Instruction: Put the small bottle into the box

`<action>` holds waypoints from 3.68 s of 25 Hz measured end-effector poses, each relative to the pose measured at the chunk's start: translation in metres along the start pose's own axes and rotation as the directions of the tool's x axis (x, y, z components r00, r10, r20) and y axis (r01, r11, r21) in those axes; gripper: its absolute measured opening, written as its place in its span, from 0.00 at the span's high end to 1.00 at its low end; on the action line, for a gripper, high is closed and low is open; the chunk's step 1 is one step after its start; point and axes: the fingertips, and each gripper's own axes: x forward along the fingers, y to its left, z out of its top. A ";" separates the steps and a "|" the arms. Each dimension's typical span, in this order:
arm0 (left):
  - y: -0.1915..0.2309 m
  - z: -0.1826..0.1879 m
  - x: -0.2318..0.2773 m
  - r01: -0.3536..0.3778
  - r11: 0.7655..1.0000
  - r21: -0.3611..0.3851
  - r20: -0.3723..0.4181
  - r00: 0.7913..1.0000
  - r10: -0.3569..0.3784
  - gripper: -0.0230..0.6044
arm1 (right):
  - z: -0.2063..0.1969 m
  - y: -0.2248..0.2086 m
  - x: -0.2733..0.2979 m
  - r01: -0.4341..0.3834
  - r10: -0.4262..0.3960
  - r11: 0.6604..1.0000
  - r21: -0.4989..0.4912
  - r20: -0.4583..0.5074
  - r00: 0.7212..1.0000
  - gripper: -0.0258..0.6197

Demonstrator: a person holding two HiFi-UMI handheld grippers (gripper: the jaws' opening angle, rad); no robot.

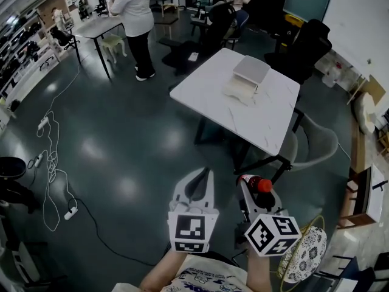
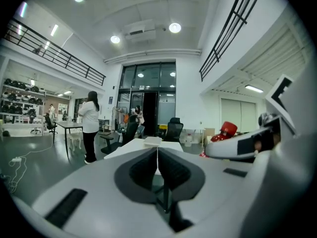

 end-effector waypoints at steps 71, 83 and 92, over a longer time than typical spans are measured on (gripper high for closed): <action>0.107 0.070 0.470 0.030 1.000 -0.009 -0.081 0.996 -0.031 0.93 | 0.187 -0.186 0.415 0.018 -0.015 0.999 0.044 -0.068 0.998 0.61; 0.117 0.057 0.531 0.102 0.995 -0.010 -0.142 0.985 -0.102 0.93 | 0.181 -0.210 0.467 0.076 -0.066 0.994 0.084 -0.120 0.991 0.61; 0.120 0.029 0.575 0.157 0.987 -0.042 -0.228 0.960 -0.162 0.93 | 0.162 -0.239 0.504 0.147 -0.122 0.982 0.116 -0.202 0.972 0.61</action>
